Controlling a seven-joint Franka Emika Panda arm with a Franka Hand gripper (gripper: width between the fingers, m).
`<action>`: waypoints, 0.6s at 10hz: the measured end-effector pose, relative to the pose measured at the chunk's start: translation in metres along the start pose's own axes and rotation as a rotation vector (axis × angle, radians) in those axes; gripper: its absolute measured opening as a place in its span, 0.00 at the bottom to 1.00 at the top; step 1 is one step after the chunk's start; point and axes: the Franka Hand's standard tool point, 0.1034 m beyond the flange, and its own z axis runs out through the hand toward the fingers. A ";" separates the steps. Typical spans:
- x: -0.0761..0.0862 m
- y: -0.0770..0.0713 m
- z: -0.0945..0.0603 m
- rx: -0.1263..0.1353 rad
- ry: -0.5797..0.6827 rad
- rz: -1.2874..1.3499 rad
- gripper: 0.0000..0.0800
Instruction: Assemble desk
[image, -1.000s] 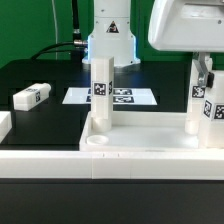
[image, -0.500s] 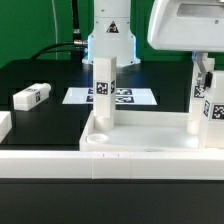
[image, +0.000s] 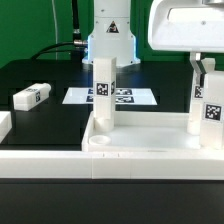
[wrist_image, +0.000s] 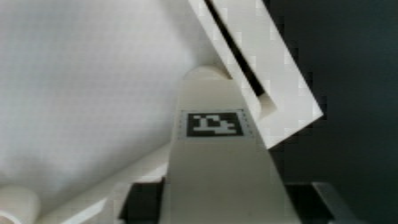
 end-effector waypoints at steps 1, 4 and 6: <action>0.000 0.000 0.000 0.004 -0.004 0.115 0.36; -0.001 -0.001 0.000 0.000 -0.008 0.314 0.36; 0.000 0.000 0.000 0.000 -0.016 0.451 0.36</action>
Offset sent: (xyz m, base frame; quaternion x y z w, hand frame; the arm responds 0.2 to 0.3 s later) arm -0.0030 -0.0015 -0.0103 -0.0327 -0.0302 0.1707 0.9843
